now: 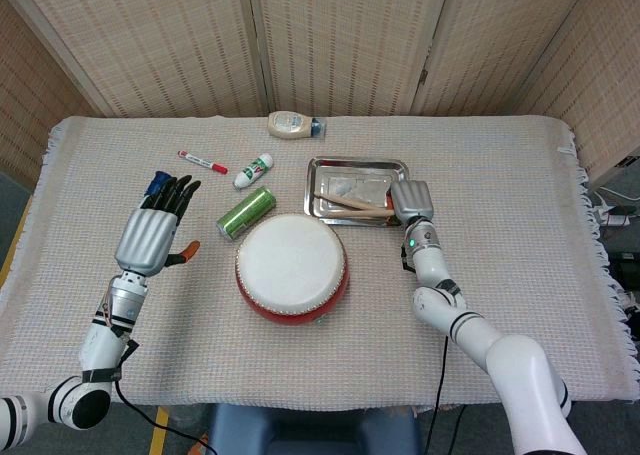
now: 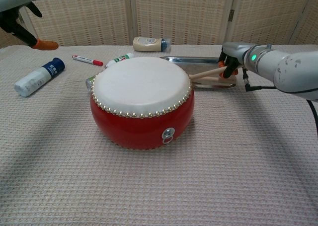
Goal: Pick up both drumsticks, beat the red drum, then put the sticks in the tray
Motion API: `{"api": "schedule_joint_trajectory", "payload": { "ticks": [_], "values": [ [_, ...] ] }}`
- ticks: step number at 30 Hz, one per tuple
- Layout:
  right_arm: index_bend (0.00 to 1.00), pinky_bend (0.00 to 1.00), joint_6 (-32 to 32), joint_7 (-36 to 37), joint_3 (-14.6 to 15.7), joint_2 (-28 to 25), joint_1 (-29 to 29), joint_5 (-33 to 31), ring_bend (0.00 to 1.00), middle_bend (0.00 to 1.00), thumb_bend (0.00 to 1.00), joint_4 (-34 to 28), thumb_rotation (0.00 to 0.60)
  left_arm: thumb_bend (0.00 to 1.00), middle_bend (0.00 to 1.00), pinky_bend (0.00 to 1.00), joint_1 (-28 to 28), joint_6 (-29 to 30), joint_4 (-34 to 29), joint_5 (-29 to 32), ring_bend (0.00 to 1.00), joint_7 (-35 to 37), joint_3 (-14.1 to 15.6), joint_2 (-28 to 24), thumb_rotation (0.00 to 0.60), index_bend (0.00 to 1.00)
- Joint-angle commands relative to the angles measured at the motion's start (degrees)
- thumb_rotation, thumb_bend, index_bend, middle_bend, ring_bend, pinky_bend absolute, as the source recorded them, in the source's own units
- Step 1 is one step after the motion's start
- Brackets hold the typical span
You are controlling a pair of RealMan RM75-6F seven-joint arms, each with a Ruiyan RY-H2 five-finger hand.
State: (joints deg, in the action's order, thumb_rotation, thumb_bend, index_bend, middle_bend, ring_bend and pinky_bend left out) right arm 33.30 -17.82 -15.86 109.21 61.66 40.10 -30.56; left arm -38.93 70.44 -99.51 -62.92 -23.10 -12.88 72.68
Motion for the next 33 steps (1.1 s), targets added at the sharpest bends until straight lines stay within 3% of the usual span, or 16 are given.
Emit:
{"api": "schedule_joint_trajectory", "payload": {
  "ticks": [1, 10, 13, 18, 22, 33],
  "values": [
    [0.62, 0.77, -1.32, -0.96, -1.1, 1.7, 0.79, 0.33, 0.53, 0.66, 0.49, 2.4, 0.6, 0.29, 0.0, 0.21, 0.23, -0.05, 0.02, -0.3, 0.0, 0.28, 0.06, -0.16, 0.6, 0.0],
    [0.35, 0.64, -3.07, -1.1, -3.64, 4.08, 1.82, 1.41, 0.33, 0.47, 0.46, 6.47, 0.6, 0.29, 0.0, 0.21, 0.89, -0.36, 0.22, -1.31, 0.0, 1.43, 0.14, -0.52, 0.6, 0.0],
    [0.29, 0.61, -3.43, -1.4, -4.43, 4.56, 2.24, 1.7, 0.3, 0.43, 0.4, 7.66, 0.6, 0.29, 0.0, 0.21, 0.98, -0.53, 0.24, -1.49, 0.0, 1.65, 0.07, -0.61, 0.6, 0.0],
    [0.18, 0.54, -4.11, -1.47, -5.85, 5.01, 2.88, 1.98, 0.23, 0.37, 0.2, 8.85, 0.6, 0.29, 0.0, 0.21, 1.12, -0.78, 0.22, -1.92, 0.0, 1.96, 0.05, -0.7, 0.6, 0.0],
    [0.14, 0.5, -4.02, -0.96, -6.79, 4.85, 3.01, 2.67, 0.2, 0.34, 0.11, 9.0, 0.6, 0.29, 0.0, 0.21, 1.2, -0.92, 0.14, -2.25, 0.0, 2.04, 0.01, -0.79, 0.6, 0.0],
    [0.14, 0.48, -2.67, 0.85, -8.11, 3.55, 2.94, 4.95, 0.19, 0.33, 0.09, 7.89, 0.6, 0.29, 0.0, 0.21, 1.64, -0.51, -0.36, -3.0, 0.0, 1.98, -0.14, -1.3, 0.6, 0.0]
  ]
}}
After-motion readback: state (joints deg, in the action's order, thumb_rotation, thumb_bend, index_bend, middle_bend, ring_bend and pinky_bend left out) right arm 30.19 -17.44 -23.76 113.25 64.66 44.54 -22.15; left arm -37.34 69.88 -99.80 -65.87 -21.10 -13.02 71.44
